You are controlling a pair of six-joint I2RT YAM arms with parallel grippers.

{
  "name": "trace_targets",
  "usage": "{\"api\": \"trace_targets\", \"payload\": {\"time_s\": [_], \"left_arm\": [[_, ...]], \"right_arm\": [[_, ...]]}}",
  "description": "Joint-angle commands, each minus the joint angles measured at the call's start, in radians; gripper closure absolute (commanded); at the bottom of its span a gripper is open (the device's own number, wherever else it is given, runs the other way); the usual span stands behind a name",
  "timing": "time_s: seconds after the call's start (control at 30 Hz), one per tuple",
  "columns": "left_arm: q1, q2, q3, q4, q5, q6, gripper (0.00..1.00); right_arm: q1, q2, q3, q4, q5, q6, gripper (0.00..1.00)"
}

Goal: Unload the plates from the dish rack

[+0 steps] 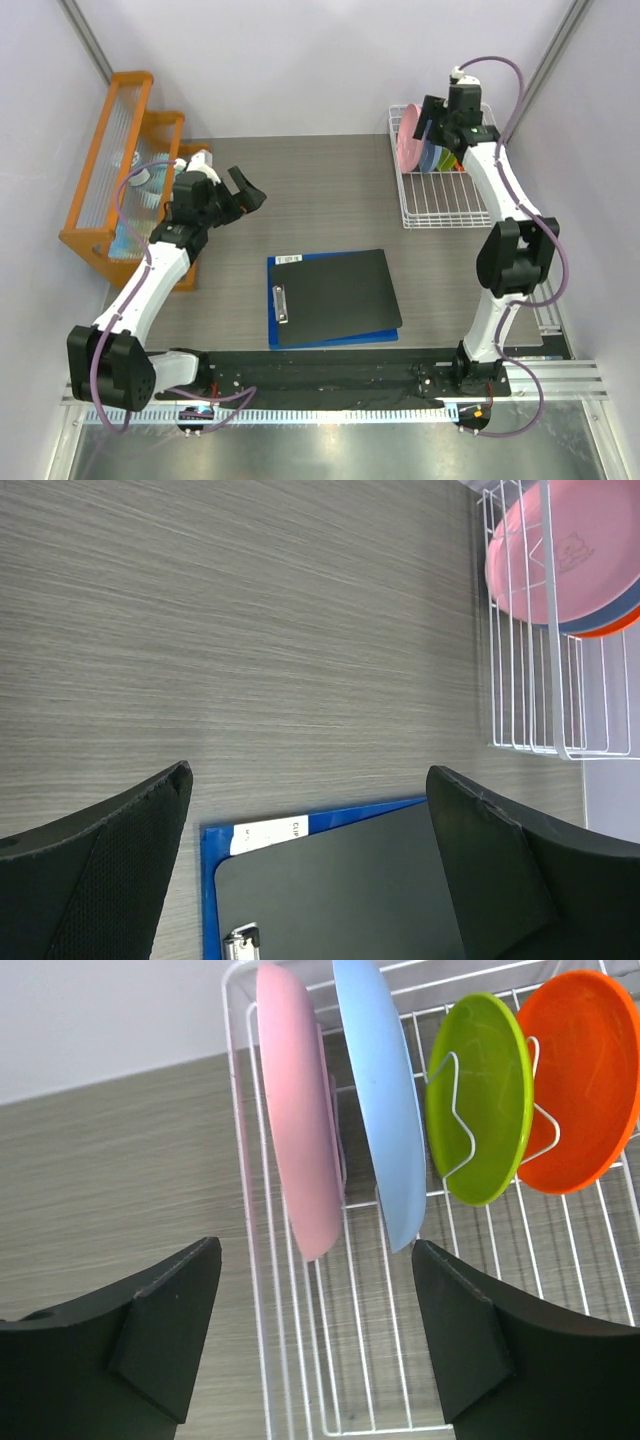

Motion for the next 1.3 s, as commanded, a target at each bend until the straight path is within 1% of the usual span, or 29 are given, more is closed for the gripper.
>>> {"api": "trace_targets", "payload": {"time_s": [0.0, 0.03, 0.1, 0.17, 0.23, 0.27, 0.3, 0.4, 0.43, 0.47, 0.57, 0.73, 0.77, 0.8, 0.9, 0.97, 1.0, 1.1, 1.13, 1.17, 1.27], "left_arm": [[-0.019, 0.012, -0.018, 0.111, -0.034, 0.023, 0.01], [-0.020, 0.021, -0.018, 0.114, -0.040, 0.028, 0.01], [-0.026, 0.044, -0.018, 0.115, -0.055, 0.039, 0.01], [-0.030, 0.055, -0.018, 0.118, -0.063, 0.045, 0.01], [-0.031, 0.073, -0.017, 0.120, -0.062, 0.054, 0.01], [-0.031, 0.078, -0.017, 0.120, -0.062, 0.055, 0.01], [-0.031, 0.082, -0.015, 0.120, -0.060, 0.058, 0.00], [-0.031, 0.095, -0.017, 0.120, -0.065, 0.066, 0.00], [-0.031, 0.098, -0.018, 0.120, -0.065, 0.066, 0.01], [-0.031, 0.101, -0.020, 0.121, -0.065, 0.071, 0.01], [-0.031, 0.101, -0.023, 0.121, -0.071, 0.085, 0.01], [-0.031, 0.107, -0.030, 0.125, -0.086, 0.098, 0.01], [-0.031, 0.110, -0.030, 0.125, -0.089, 0.101, 0.01], [-0.031, 0.113, -0.029, 0.128, -0.091, 0.101, 0.01], [-0.031, 0.122, -0.033, 0.129, -0.097, 0.108, 0.01], [-0.031, 0.128, -0.036, 0.131, -0.101, 0.115, 0.01], [-0.031, 0.131, -0.035, 0.129, -0.109, 0.117, 0.01], [-0.031, 0.133, -0.040, 0.128, -0.115, 0.123, 0.00], [-0.031, 0.133, -0.044, 0.126, -0.115, 0.121, 0.01], [-0.031, 0.134, -0.043, 0.126, -0.115, 0.123, 0.01], [-0.031, 0.130, -0.047, 0.126, -0.121, 0.123, 0.01]], "right_arm": [[0.060, 0.033, 0.092, -0.022, 0.141, -0.083, 0.19], [0.071, 0.058, 0.108, -0.021, 0.164, -0.089, 0.18], [0.099, 0.079, 0.127, -0.026, 0.214, -0.117, 0.25], [0.125, 0.105, 0.144, -0.026, 0.256, -0.134, 0.24], [0.139, 0.124, 0.165, -0.027, 0.333, -0.152, 0.23], [0.152, 0.140, 0.176, -0.030, 0.361, -0.157, 0.23], [0.159, 0.154, 0.187, -0.032, 0.420, -0.161, 0.23], [0.175, 0.200, 0.234, -0.042, 0.509, -0.172, 0.24], [0.179, 0.210, 0.256, -0.041, 0.552, -0.178, 0.31], [0.180, 0.225, 0.268, -0.044, 0.577, -0.177, 0.31], [0.182, 0.279, 0.320, -0.058, 0.623, -0.177, 0.31], [0.182, 0.346, 0.374, -0.053, 0.646, -0.201, 0.32], [0.183, 0.357, 0.385, -0.053, 0.646, -0.212, 0.34], [0.183, 0.366, 0.397, -0.055, 0.652, -0.213, 0.37], [0.185, 0.383, 0.406, -0.047, 0.652, -0.215, 0.50], [0.191, 0.391, 0.411, -0.041, 0.656, -0.224, 0.50], [0.194, 0.395, 0.417, -0.038, 0.663, -0.226, 0.52], [0.203, 0.414, 0.429, -0.038, 0.686, -0.226, 0.67], [0.206, 0.418, 0.431, -0.036, 0.691, -0.258, 0.86], [0.209, 0.421, 0.431, -0.035, 0.705, -0.261, 0.92], [0.228, 0.415, 0.420, -0.015, 0.741, -0.284, 0.98]]}}
